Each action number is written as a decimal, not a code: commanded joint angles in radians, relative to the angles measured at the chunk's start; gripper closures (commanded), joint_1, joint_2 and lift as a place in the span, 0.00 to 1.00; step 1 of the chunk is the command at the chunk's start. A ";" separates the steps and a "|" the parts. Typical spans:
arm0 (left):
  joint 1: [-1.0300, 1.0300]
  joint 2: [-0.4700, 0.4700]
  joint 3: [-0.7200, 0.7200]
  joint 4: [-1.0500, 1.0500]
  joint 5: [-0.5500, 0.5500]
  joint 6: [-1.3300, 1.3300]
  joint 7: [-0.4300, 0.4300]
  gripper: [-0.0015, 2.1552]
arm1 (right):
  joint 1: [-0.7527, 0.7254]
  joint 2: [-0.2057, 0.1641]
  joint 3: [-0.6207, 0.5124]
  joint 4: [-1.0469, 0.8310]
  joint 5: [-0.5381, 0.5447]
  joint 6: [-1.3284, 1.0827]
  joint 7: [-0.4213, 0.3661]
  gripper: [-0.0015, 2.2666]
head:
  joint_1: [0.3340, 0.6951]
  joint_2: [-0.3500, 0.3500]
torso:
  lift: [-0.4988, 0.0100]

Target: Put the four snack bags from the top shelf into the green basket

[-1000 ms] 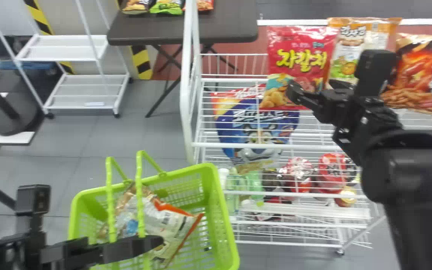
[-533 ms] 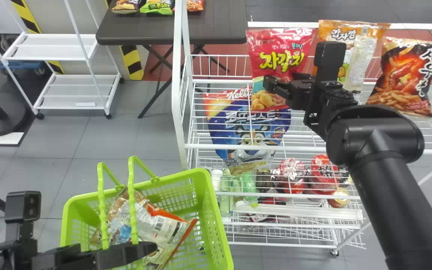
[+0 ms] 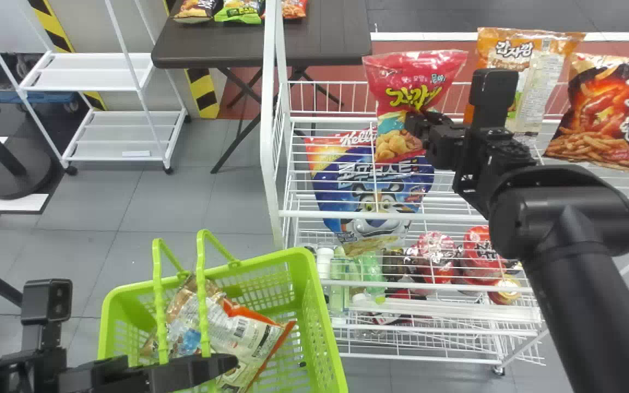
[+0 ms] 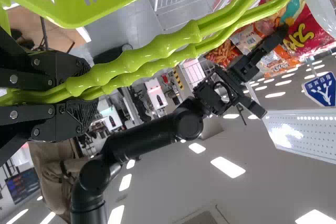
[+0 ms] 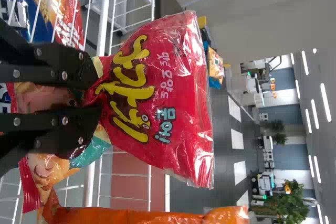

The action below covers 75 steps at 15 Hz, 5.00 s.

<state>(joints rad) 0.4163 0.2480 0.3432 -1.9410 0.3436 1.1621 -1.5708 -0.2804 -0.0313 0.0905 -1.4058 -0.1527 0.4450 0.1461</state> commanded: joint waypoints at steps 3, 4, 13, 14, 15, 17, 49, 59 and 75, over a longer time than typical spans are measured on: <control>0.001 -0.001 0.003 0.001 0.000 0.000 -0.010 1.00 | 0.159 -0.005 -0.031 -0.294 -0.087 0.024 0.015 1.00 | 1.00 0.56 | 0.98; 0.001 -0.001 0.005 0.001 0.000 0.000 -0.010 1.00 | 0.218 -0.005 -0.031 -0.400 -0.102 0.085 0.013 1.00 | 1.00 0.56 | 0.98; -0.013 -0.010 0.000 0.001 -0.015 0.003 -0.010 1.00 | 0.518 -0.007 0.103 -0.860 -0.300 0.634 0.038 1.00 | 1.00 0.82 | 0.98; -0.014 -0.012 -0.001 0.001 -0.015 0.003 -0.010 1.00 | 0.518 -0.007 0.127 -0.858 -0.309 0.659 0.038 1.00 | 1.00 0.87 | 0.98; -0.016 -0.010 -0.001 0.002 -0.015 0.003 -0.010 1.00 | 0.515 -0.005 0.155 -0.851 -0.320 0.686 0.039 1.00 | 1.00 0.91 | 0.98; -0.019 -0.010 0.000 0.004 -0.017 0.003 -0.010 1.00 | 0.494 -0.004 0.198 -0.831 -0.361 0.754 0.039 1.00 | 1.00 1.00 | 0.98; -0.025 -0.004 -0.003 0.019 -0.014 0.015 -0.010 1.00 | 0.037 -0.041 -0.230 -0.190 -0.047 0.281 0.084 0.03 | 1.00 0.44 | 0.98; -0.019 -0.010 -0.012 0.034 -0.015 -0.015 -0.010 1.00 | -0.195 -0.045 -0.218 0.114 0.171 0.278 -0.065 0.16 | 1.00 0.29 | 0.98; -0.004 0.005 0.003 0.042 0.002 -0.031 -0.010 1.00 | 0.185 -0.041 -0.175 -0.567 0.048 0.478 -0.077 1.00 | 1.00 0.29 | 0.98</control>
<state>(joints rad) 0.4154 0.2521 0.3465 -1.9012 0.3452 1.1316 -1.5708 -0.1873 -0.0720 -0.1043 -1.8087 -0.0600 0.8559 0.0669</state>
